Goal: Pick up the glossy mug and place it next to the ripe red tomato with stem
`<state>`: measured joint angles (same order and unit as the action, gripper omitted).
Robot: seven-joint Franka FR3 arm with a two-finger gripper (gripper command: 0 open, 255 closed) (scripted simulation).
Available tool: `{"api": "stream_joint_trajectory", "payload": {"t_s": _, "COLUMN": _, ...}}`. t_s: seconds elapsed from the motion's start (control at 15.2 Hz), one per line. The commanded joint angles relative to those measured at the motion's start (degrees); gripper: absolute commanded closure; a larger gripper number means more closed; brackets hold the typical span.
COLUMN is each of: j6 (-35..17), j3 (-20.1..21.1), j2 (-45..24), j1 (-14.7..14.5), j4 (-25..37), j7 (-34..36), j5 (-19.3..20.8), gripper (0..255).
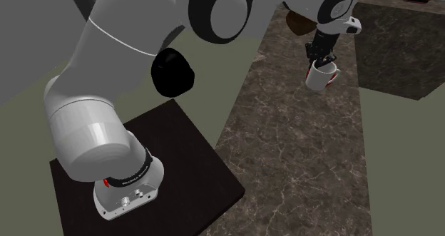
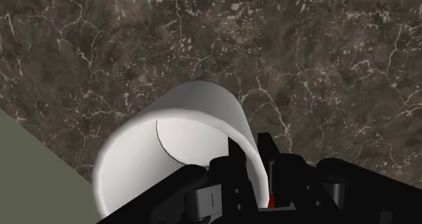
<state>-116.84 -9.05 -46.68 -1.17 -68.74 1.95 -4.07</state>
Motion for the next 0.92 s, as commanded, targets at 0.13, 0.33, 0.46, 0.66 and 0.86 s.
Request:
{"api": "stream_joint_trajectory", "payload": {"t_s": 0.13, "j6": -1.6, "j3": 0.2, "j2": -1.9, "j1": 0.1, "j4": 0.3, "j7": 0.1, "j5": -0.2, "gripper": 255}}
{"api": "stream_joint_trajectory", "payload": {"t_s": 0.33, "j6": -3.1, "j3": 0.2, "j2": -3.0, "j1": 0.1, "j4": -0.1, "j7": 0.1, "j5": -0.3, "gripper": 255}}
{"api": "stream_joint_trajectory", "payload": {"t_s": 0.46, "j6": -4.1, "j3": 0.3, "j2": -3.8, "j1": 0.1, "j4": -0.3, "j7": 0.1, "j5": -0.3, "gripper": 255}}
{"api": "stream_joint_trajectory", "payload": {"t_s": 0.66, "j6": -5.5, "j3": 0.4, "j2": -5.0, "j1": 0.2, "j4": -0.5, "j7": 0.1, "j5": -0.4, "gripper": 255}}
{"api": "stream_joint_trajectory", "payload": {"t_s": 0.86, "j6": -6.9, "j3": 0.5, "j2": -6.4, "j1": 0.3, "j4": -0.5, "j7": 0.1, "j5": -0.5, "gripper": 255}}
